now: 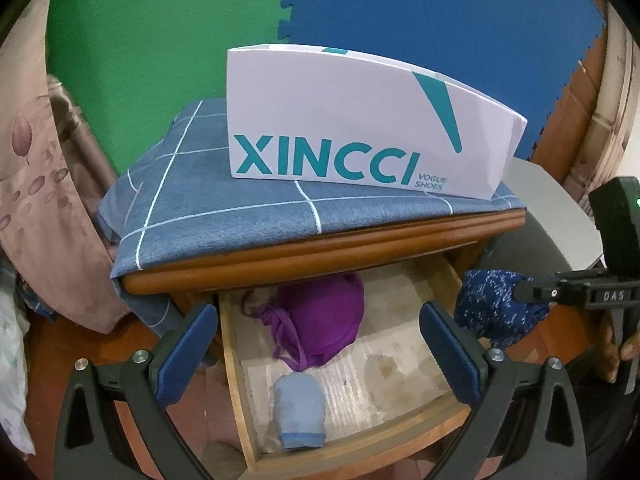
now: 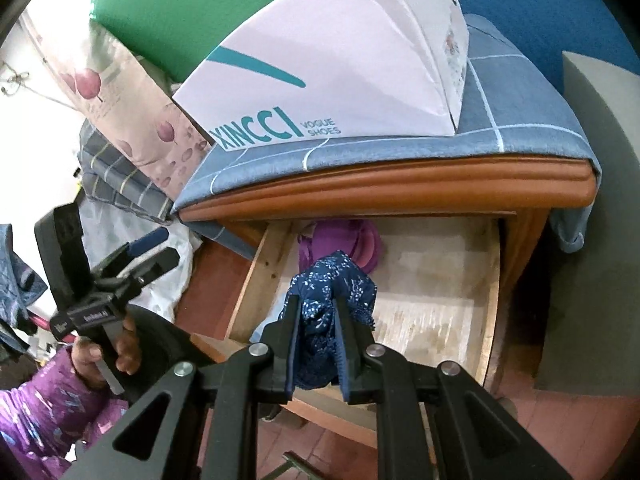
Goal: Take underwear out of drawer
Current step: 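Carry the navy lace underwear up and release it into the shoe box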
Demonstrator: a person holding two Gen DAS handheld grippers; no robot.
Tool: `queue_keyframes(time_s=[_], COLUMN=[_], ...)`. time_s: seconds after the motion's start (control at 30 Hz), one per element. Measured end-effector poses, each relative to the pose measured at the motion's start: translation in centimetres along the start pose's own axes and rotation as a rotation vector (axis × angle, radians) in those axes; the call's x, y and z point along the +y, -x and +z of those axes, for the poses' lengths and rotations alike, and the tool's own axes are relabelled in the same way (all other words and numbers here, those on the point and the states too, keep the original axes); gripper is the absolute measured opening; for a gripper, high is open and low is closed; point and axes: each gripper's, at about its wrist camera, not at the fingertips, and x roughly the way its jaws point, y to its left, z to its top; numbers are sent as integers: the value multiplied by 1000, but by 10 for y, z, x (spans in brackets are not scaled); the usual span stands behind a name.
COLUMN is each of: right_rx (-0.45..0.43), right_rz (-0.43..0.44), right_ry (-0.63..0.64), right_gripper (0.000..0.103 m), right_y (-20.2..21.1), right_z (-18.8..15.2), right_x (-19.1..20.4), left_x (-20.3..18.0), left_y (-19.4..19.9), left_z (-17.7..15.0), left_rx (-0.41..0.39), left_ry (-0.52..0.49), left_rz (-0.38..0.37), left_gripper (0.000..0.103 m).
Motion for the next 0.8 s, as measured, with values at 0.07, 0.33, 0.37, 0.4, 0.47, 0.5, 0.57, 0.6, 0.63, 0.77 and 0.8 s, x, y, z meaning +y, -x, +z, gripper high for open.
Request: queue_keyframes(time_s=[0.07, 0.33, 0.37, 0.4, 0.47, 0.5, 0.57, 0.6, 0.63, 0.77, 0.8], right_rx=[1, -38, -45, -56, -86, -100, -133, -152, -164, -236, -251], right_rz=[10, 73, 80, 87, 101, 106, 116, 127, 132, 121, 106], right_ry=[-12, -74, -77, -78, -78, -73, -61, -53, -47, 8, 26], right_gripper=[15, 15, 15, 15, 15, 15, 15, 15, 15, 15, 15], right_y=[2, 30, 35, 41, 58, 67, 86, 98, 105, 139, 144], right_z=[1, 7, 9, 12, 21, 26, 39, 48, 54, 98, 109], right_x=[0, 11, 13, 16, 23, 28, 39, 46, 51, 78, 84], left_x=[0, 3, 4, 5, 7, 8, 8, 8, 8, 6, 6], left_y=[0, 2, 2, 2, 3, 3, 3, 3, 3, 5, 5], left_z=[0, 1, 1, 1, 1, 1, 1, 1, 1, 1, 1], left_rx=[-1, 5, 5, 5, 4, 4, 4, 6, 7, 10, 12], left_ry=[0, 13, 20, 29, 41, 45, 49, 49, 49, 42, 41], left_rz=[-4, -24, -30, -37, -45, -46, -44, -45, -46, -53, -54], left_gripper=[100, 100, 100, 100, 100, 100, 100, 100, 100, 100, 100])
